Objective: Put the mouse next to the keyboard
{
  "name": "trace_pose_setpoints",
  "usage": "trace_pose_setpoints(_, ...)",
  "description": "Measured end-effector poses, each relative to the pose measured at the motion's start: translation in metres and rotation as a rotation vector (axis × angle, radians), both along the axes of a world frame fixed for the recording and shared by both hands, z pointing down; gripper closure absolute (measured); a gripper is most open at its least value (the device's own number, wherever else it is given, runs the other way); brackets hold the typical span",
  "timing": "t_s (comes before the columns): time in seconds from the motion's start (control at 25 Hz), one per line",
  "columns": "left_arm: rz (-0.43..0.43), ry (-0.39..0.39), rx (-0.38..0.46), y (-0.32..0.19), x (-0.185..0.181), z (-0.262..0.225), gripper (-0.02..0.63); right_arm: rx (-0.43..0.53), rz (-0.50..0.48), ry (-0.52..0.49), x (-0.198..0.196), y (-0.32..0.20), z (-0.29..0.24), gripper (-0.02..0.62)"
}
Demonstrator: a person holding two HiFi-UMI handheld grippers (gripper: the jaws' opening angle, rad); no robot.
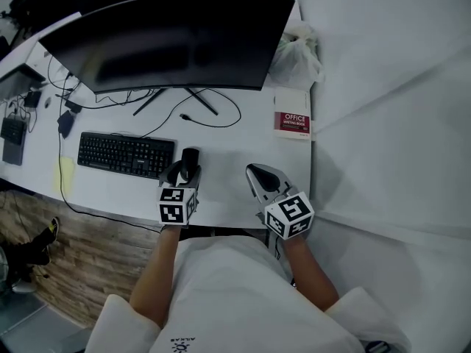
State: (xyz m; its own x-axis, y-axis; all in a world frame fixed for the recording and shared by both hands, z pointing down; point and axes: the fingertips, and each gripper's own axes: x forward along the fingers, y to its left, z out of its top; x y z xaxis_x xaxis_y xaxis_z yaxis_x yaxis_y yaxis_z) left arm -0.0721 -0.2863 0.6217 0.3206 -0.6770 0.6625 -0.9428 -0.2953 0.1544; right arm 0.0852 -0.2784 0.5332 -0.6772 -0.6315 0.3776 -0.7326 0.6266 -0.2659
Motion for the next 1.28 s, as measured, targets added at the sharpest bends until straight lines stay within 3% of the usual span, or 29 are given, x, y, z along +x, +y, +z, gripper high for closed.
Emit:
trace_pose_setpoints(0.56, 0.039, 0.085, 0.13, 0.015, -0.023, -0.059, 0.497, 0.045, 0.065, 0.002, -0.019, 0.018, -0.019, 0.577)
trace_pose_setpoints(1.28, 0.087, 0.124, 0.239, 0.065, -0.102, -0.11, 0.567, 0.128, 0.213, -0.014, -0.06, 0.081, -0.063, 0.577)
